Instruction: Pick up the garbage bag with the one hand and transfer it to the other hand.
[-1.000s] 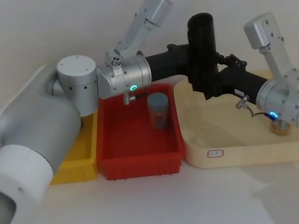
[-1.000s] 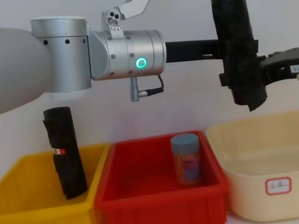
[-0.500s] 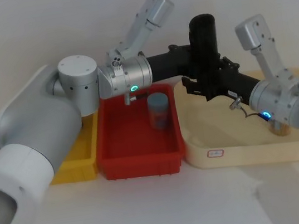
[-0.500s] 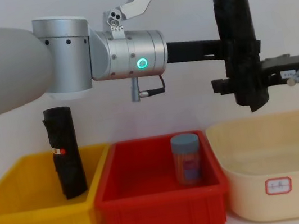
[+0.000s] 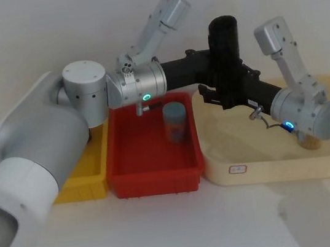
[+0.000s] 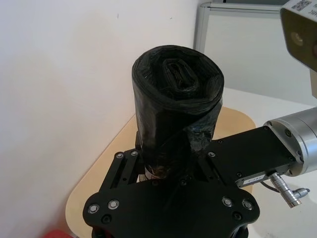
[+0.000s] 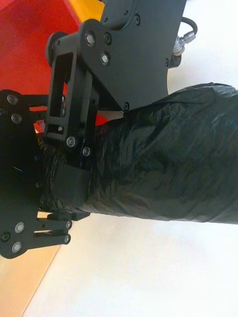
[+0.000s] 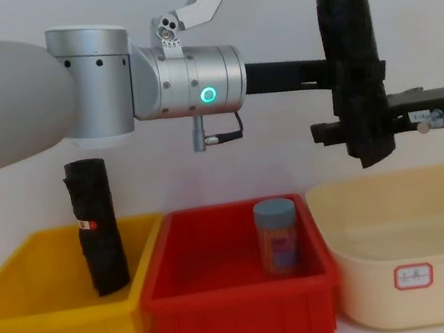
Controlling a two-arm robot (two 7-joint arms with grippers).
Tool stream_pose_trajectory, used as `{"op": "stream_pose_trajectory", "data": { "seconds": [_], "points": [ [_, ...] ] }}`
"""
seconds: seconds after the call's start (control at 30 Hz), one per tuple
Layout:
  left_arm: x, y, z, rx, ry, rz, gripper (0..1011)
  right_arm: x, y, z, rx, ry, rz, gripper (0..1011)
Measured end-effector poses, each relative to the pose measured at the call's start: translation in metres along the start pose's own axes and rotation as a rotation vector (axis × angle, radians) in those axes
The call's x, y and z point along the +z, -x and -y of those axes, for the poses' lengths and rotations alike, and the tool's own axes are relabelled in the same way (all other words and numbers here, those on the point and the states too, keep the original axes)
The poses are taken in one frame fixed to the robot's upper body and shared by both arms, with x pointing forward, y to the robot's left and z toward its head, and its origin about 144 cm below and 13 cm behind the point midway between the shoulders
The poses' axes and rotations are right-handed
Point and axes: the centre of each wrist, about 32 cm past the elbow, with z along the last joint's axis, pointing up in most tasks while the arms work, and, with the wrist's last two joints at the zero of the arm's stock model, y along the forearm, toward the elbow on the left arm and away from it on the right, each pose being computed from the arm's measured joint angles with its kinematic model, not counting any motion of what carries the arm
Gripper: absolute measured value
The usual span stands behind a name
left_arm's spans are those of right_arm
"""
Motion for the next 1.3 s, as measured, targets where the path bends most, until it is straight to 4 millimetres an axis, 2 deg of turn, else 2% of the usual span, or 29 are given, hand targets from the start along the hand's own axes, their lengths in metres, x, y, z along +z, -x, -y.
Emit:
{"op": "stream_pose_trajectory", "data": {
  "seconds": [0.17,0.43,0.5,1.07,1.3],
  "points": [
    [0.0000,-0.0003,-0.0001,-0.002,0.000,0.000,401,-0.0006,-0.0005,-0.0017,0.000,0.002,-0.001,865],
    [-0.0002,-0.0006,-0.0003,-0.004,0.001,-0.001,401,-0.0010,-0.0010,-0.0032,0.001,0.005,-0.003,603],
    [-0.0001,-0.0007,-0.0003,-0.004,0.001,-0.001,401,-0.0008,-0.0011,-0.0036,0.001,0.005,-0.002,568],
    [-0.0003,-0.0010,-0.0005,-0.005,0.000,-0.002,401,-0.0011,-0.0012,-0.0046,0.001,0.006,-0.003,566],
    [-0.0002,-0.0008,-0.0002,-0.008,0.001,-0.002,569,-0.0011,-0.0011,-0.0048,0.001,0.006,-0.003,565]
  ]
}}
